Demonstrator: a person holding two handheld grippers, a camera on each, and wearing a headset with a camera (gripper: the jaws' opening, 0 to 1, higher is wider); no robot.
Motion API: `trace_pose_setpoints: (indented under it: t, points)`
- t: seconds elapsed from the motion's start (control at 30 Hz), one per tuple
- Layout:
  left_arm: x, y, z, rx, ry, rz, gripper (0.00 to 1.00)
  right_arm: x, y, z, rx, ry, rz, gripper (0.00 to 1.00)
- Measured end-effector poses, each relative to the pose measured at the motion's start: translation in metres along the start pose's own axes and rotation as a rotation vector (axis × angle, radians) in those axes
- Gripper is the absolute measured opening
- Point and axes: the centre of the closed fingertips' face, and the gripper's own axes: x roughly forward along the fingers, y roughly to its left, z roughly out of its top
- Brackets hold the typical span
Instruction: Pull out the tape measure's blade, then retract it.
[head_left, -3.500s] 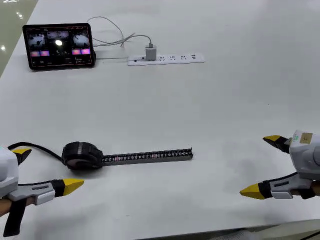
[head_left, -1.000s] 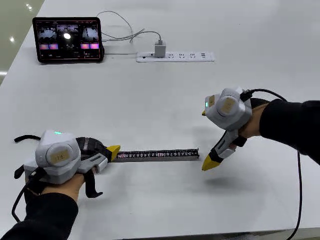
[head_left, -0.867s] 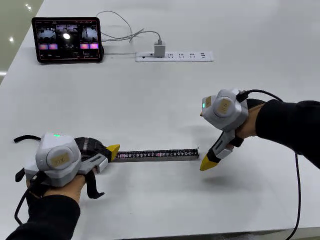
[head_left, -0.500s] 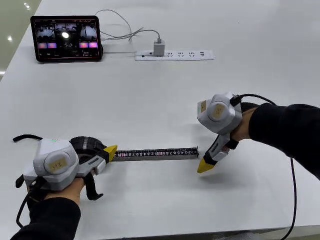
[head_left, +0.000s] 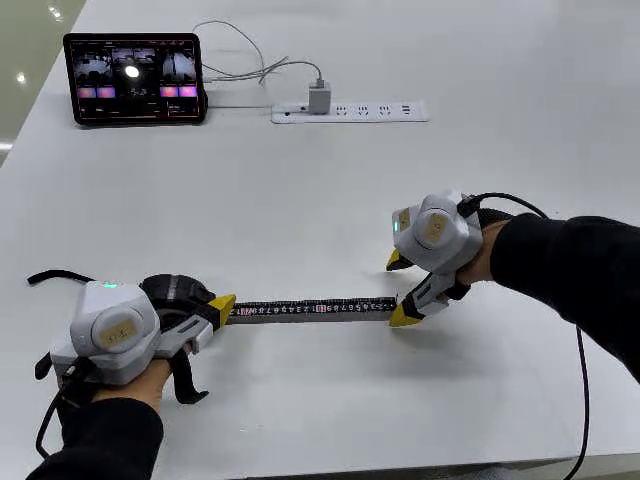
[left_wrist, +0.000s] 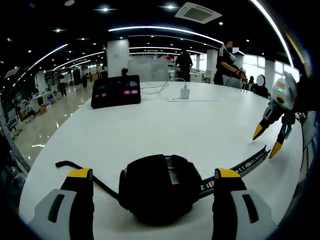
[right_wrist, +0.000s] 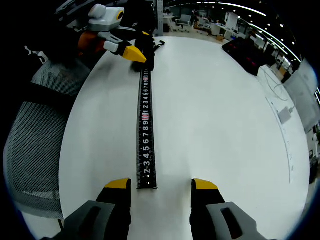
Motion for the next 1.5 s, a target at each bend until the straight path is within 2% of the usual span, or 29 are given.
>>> trace_pose_setpoints:
  t: [0.4, 0.73, 0.8, 0.83, 1.1, 1.17, 1.3, 1.5]
  points:
    - [0.002, 0.0, 0.0, -0.001, 0.0, -0.002, 0.97, 0.004, 0.012, -0.003, -0.058, 0.011, 0.029, 0.31]
    - [0.004, 0.002, 0.002, -0.013, -0.004, 0.005, 0.96, 0.005, 0.014, -0.005, -0.073, 0.018, 0.018, 0.22]
    - [0.003, 0.002, 0.002, -0.016, -0.001, 0.006, 0.95, 0.005, 0.015, -0.004, -0.072, 0.019, 0.02, 0.17]
    - [0.004, 0.002, 0.001, -0.015, -0.001, 0.007, 0.95, 0.005, 0.017, -0.003, -0.062, 0.024, 0.024, 0.12]
    - [0.004, 0.003, -0.001, -0.017, -0.001, 0.01, 0.93, 0.005, 0.016, -0.004, -0.068, 0.032, 0.015, 0.11]
    - [0.004, 0.003, -0.001, -0.024, -0.001, 0.009, 0.93, 0.006, 0.015, -0.004, -0.041, 0.037, 0.01, 0.11]
    - [0.004, 0.002, -0.001, -0.02, -0.002, 0.007, 0.89, 0.006, 0.015, -0.004, -0.03, 0.053, 0.011, 0.1]
    - [0.004, -0.001, -0.003, -0.025, 0.002, 0.0, 0.81, 0.005, 0.015, -0.005, -0.025, 0.037, 0.021, 0.09]
